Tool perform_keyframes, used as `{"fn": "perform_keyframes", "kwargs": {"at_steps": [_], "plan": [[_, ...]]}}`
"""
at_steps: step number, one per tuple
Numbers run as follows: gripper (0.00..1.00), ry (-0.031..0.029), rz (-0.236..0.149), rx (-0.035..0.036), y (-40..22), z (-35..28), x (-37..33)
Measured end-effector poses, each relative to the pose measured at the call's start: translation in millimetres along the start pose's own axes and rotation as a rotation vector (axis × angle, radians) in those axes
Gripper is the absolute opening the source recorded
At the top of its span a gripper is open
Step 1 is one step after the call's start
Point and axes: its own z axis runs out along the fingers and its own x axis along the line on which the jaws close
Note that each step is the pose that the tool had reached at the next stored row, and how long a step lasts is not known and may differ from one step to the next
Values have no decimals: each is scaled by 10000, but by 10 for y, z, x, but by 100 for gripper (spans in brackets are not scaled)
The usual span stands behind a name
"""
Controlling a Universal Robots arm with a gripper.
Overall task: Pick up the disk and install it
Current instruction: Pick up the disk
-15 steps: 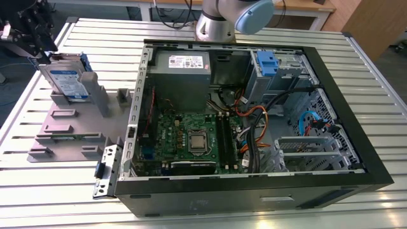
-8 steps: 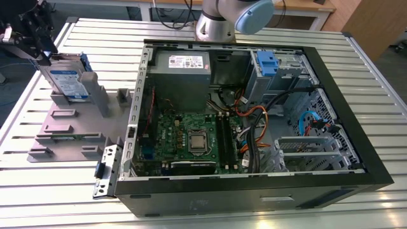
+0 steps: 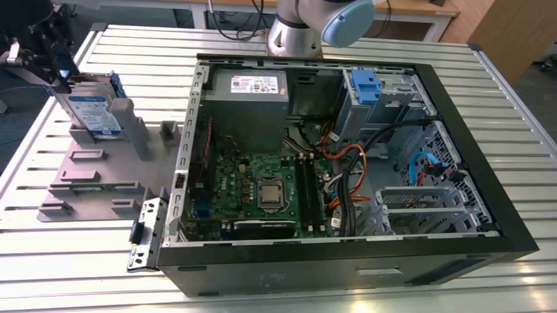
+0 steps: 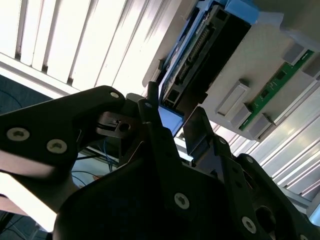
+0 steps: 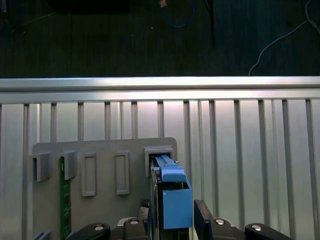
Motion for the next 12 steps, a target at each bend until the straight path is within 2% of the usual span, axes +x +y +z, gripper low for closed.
{"fn": "perform_keyframes", "kwargs": {"at_steps": [6, 12], "plan": [[47, 7, -8, -1, 30, 54, -24], [47, 76, -13, 0, 72, 99, -79]]}}
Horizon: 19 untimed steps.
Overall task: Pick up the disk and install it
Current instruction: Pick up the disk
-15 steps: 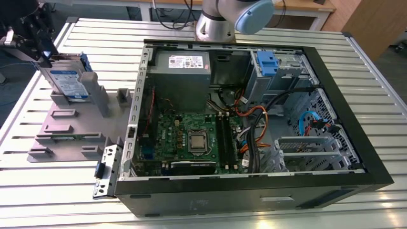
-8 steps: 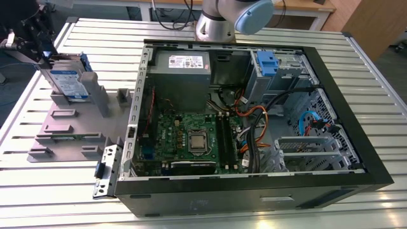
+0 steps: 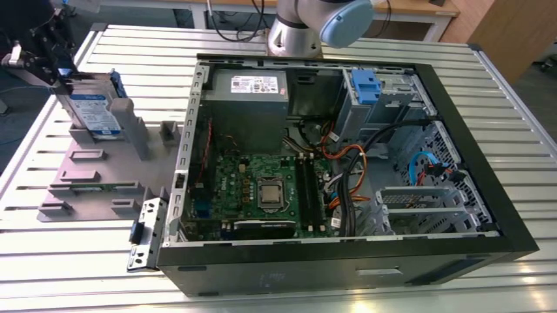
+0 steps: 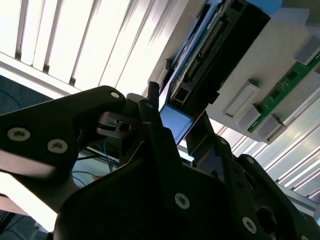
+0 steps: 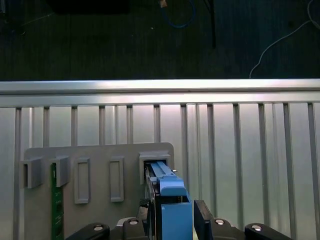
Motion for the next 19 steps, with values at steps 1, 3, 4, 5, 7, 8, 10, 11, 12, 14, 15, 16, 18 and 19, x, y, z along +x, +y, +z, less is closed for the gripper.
{"fn": "perform_keyframes", "kwargs": {"at_steps": [1, 3, 4, 5, 7, 8, 10, 11, 12, 14, 15, 16, 18, 19], "plan": [[47, 15, -1, 0, 6, 7, -2], [47, 60, -4, 4, 12, 22, -2], [47, 100, -2, 5, 13, 30, -1], [47, 163, 0, 6, 14, 38, -1], [47, 307, 6, 10, 14, 50, 0], [47, 385, 9, 15, 14, 58, 0], [47, 470, 11, 19, 14, 74, -3], [47, 482, 10, 21, 13, 84, -4], [47, 492, 9, 20, 13, 92, -5], [47, 507, 8, 20, 12, 110, -6], [47, 512, 7, 21, 12, 119, -7], [47, 518, 6, 21, 11, 126, -7], [47, 533, 6, 21, 11, 138, -7], [47, 542, 7, 21, 11, 144, -7]]}}
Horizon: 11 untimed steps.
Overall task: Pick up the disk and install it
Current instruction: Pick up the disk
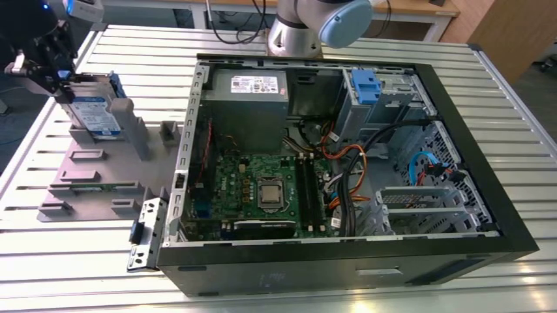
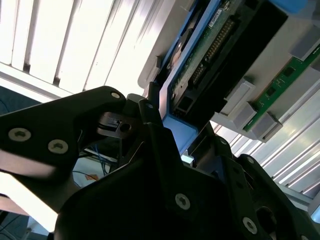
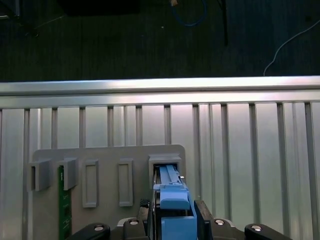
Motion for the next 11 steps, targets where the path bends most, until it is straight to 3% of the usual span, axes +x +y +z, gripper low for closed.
{"fn": "perform_keyframes", "kwargs": {"at_steps": [11], "plan": [[47, 28, 1, 0, -1, 24, 0]]}}
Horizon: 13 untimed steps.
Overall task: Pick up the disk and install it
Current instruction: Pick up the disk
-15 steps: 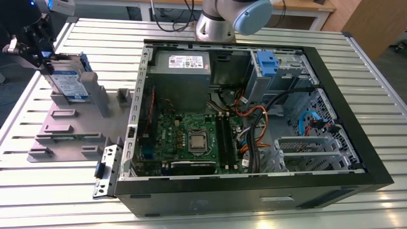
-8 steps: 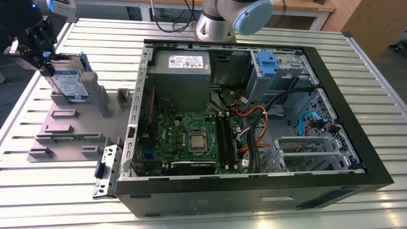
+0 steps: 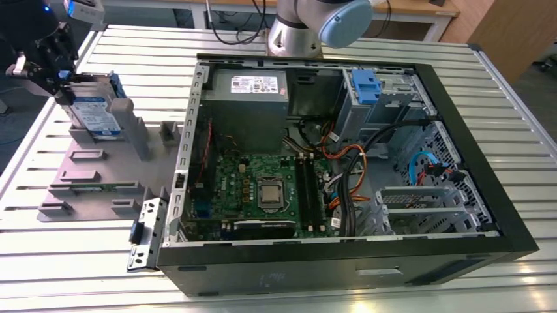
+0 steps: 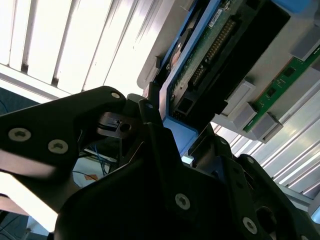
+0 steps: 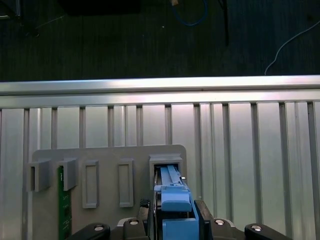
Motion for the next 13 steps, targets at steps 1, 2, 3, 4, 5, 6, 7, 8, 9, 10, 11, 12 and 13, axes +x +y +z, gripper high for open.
{"fn": "perform_keyframes", "kwargs": {"at_steps": [1, 2, 3, 4, 5, 6, 7, 8, 9, 10, 11, 12, 13], "plan": [[47, 0, 0, 1, 0, 1, 0], [45, 0, 0, 0, 0, 1, 0], [39, -1, -1, 1, 0, 1, 0], [37, 0, 0, 0, 0, 1, 0], [37, 0, 0, 0, 0, 2, 0], [37, 0, 0, 0, 0, 2, 0], [37, 0, 0, 1, 0, 3, 0], [37, 0, 0, 0, 0, 3, 0], [37, 0, 0, 0, -1, 7, 0], [37, 0, 0, 0, -1, 10, 0], [37, 0, 0, 0, -1, 10, 0], [37, 0, 0, 1, -1, 11, 0], [37, 0, 0, 0, -1, 11, 0]]}}
